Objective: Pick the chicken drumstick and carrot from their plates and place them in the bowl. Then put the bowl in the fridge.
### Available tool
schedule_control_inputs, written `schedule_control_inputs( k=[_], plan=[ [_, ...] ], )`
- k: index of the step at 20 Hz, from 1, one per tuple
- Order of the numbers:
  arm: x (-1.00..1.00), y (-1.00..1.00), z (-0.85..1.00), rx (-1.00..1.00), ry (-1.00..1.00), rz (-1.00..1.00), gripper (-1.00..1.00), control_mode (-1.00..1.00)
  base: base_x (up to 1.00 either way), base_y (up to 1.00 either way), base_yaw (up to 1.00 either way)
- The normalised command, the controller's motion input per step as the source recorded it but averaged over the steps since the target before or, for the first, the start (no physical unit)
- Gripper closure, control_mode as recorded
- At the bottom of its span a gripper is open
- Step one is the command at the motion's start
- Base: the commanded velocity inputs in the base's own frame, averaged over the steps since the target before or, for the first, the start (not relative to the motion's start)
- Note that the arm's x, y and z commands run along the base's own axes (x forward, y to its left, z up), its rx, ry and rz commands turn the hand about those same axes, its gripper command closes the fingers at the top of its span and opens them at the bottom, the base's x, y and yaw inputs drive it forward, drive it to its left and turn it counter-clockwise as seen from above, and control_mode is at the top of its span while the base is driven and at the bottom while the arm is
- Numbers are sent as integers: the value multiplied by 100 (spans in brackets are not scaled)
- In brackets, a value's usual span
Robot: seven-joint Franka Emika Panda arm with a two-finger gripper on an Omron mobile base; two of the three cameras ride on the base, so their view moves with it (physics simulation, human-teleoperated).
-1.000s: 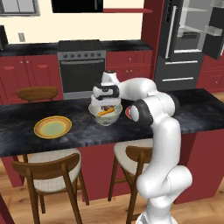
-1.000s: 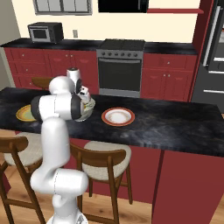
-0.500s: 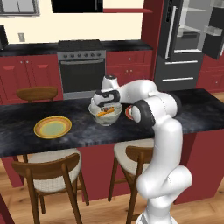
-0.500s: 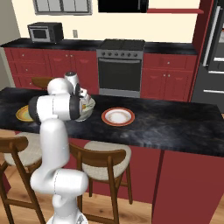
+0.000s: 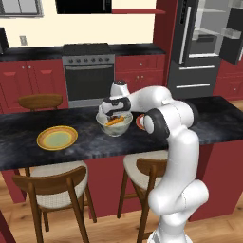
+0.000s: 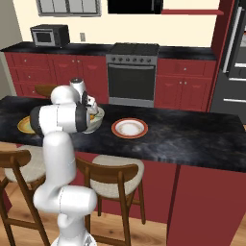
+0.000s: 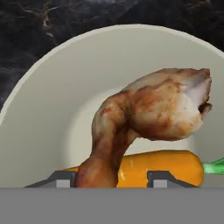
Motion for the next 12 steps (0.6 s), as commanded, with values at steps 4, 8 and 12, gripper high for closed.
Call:
schedule_control_inputs(
  k=[4, 8, 12],
  plan=[
    [-14, 0, 26, 0, -3, 2, -100, -100, 0, 0, 0],
    [-16, 0, 30, 0, -2, 2, -100, -100, 0, 0, 0],
    [-38, -1, 22, 0, -1, 1, -100, -100, 0, 0, 0]
  ],
)
